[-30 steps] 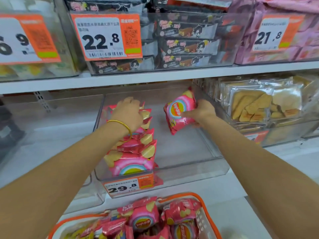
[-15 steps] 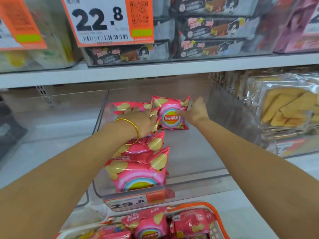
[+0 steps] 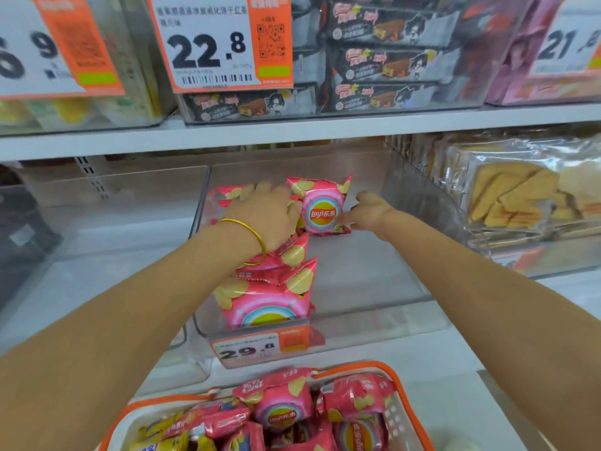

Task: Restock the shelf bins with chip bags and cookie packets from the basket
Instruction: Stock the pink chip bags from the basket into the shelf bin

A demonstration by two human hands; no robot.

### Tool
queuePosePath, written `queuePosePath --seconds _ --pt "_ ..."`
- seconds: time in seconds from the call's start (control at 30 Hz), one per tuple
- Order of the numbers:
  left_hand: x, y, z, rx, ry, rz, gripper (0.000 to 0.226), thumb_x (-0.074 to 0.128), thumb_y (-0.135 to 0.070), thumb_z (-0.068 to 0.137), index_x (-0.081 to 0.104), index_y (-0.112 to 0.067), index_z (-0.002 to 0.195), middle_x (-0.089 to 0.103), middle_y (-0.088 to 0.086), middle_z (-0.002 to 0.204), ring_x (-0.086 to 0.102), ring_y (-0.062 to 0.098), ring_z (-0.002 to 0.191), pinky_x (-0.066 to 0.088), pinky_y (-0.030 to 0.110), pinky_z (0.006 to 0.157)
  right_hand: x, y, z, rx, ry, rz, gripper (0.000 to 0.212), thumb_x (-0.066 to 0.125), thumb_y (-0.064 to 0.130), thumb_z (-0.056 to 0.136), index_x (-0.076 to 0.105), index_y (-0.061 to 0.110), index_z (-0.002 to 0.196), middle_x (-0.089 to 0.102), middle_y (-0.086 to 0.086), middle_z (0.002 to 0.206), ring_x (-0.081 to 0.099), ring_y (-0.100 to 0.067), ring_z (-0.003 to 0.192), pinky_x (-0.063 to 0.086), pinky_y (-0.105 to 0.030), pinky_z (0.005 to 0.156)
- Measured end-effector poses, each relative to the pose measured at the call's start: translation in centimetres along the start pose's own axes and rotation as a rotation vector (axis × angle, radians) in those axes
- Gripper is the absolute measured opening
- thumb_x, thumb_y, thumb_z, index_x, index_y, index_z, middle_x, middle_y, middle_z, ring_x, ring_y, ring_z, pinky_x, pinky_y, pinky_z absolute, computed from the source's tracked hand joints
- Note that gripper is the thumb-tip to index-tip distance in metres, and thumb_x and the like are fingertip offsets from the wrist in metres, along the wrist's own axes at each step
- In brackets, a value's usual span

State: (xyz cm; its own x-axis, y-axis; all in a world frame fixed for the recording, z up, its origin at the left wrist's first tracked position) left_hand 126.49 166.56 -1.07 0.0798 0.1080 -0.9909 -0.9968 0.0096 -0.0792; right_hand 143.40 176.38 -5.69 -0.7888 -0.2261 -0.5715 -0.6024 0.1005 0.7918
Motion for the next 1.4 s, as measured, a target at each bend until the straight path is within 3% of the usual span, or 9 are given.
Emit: queuePosePath --seconds 0.17,0.3,0.47,0.6,0.73,0.87,1.1,1.27,1.4 --pt "-2.7 -2.8 -8.9 0.351 -0.431 -0.272 0.040 0.037 -0.027 0.088 0.061 -0.006 0.111 0.062 0.014 0.106 0.055 0.030 0.102 0.038 0.037 0.091 -3.0 0.5 -8.6 -0.226 -0.143 0.096 0.020 0.065 -0.006 0.080 0.057 -0.006 0.097 0.058 -0.025 0.084 0.058 -0.027 0.075 0.052 -0.049 0.075" --pt "-0.7 -4.1 -17.5 0.401 -0.394 -0.480 0.026 0.044 -0.021 0.090 0.063 -0.013 0.106 0.056 -0.007 0.096 0.047 0.005 0.087 0.034 0.014 0.078 -3.3 -1.7 -19.9 -0.368 0.054 0.284 0.023 0.057 -0.012 0.086 0.059 0.010 0.081 0.063 -0.014 0.070 0.065 -0.017 0.057 0.057 -0.032 0.058" --pt "6.7 -2.9 -22.1 0.301 -0.065 -0.490 0.026 0.043 -0.028 0.089 0.066 -0.023 0.101 0.063 -0.011 0.100 0.057 0.008 0.093 0.044 0.024 0.080 4.4 -11.1 -19.5 -0.288 0.336 -0.700 0.028 0.063 0.015 0.086 0.063 0.006 0.113 0.063 -0.010 0.112 0.058 -0.023 0.106 0.042 -0.023 0.087" --pt "9.6 -2.7 -23.4 0.231 0.035 -0.503 0.020 0.053 -0.012 0.090 0.069 -0.019 0.099 0.064 -0.007 0.099 0.058 0.011 0.094 0.042 0.022 0.079 9.1 -16.5 -17.7 -0.264 0.394 -1.056 0.057 0.062 0.027 0.088 0.038 0.009 0.137 0.044 -0.013 0.132 0.047 -0.034 0.120 0.044 -0.042 0.095" --pt "10.0 -2.6 -23.7 0.222 0.046 -0.489 0.021 0.053 -0.012 0.091 0.068 -0.020 0.104 0.057 -0.012 0.098 0.049 0.002 0.088 0.036 0.015 0.076 10.0 -17.4 -17.1 -0.344 0.280 -1.190 0.038 0.053 0.011 0.091 0.044 0.011 0.128 0.051 -0.009 0.128 0.051 -0.030 0.117 0.045 -0.038 0.086" --pt "9.6 -2.9 -22.9 0.197 0.067 -0.501 0.025 0.054 -0.012 0.091 0.064 -0.017 0.113 0.058 -0.005 0.105 0.052 0.010 0.092 0.040 0.021 0.082 7.7 -14.4 -17.9 -0.303 0.300 -1.047 0.015 0.055 0.006 0.087 0.049 0.015 0.097 0.065 -0.001 0.113 0.061 -0.021 0.104 0.047 -0.030 0.079" --pt "8.5 -6.6 -20.0 0.333 0.285 -0.535 0.073 0.067 -0.037 0.083 0.034 -0.013 0.144 0.039 0.004 0.144 0.035 0.018 0.133 0.023 0.019 0.105 0.1 -8.6 -22.9 -0.342 0.476 -0.615 0.035 0.076 0.014 0.076 0.051 0.015 0.100 0.047 0.004 0.080 0.044 -0.009 0.070 0.034 -0.013 0.055" --pt "6.4 -7.3 -18.7 0.357 0.432 -0.560 0.032 0.066 -0.040 0.083 0.055 -0.012 0.093 0.047 -0.002 0.075 0.045 0.013 0.067 0.034 0.019 0.058 -1.4 -7.7 -23.6 -0.363 0.519 -0.177 0.032 0.076 0.005 0.075 0.055 0.016 0.097 0.062 -0.019 0.081 0.058 -0.020 0.070 0.051 -0.036 0.067" --pt "4.5 -6.3 -18.0 0.260 0.320 -0.646 0.045 0.060 -0.054 0.080 0.045 -0.013 0.069 0.036 -0.003 0.063 0.034 0.009 0.055 0.027 0.022 0.051 -2.0 -7.9 -23.8 -0.306 0.306 0.120 0.021 0.067 0.017 0.084 0.057 0.010 0.101 0.067 -0.019 0.086 0.063 -0.022 0.072 0.054 -0.040 0.072"
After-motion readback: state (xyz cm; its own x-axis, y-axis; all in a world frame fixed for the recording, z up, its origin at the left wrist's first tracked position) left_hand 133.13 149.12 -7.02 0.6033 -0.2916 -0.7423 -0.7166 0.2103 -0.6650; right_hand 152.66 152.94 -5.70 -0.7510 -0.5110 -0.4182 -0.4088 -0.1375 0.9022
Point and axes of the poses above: each hand's wrist, its own z-axis towards the middle knuckle, its own x-axis out of the palm, y = z × x, the point moved 1 cm from there along z, towards the middle knuckle
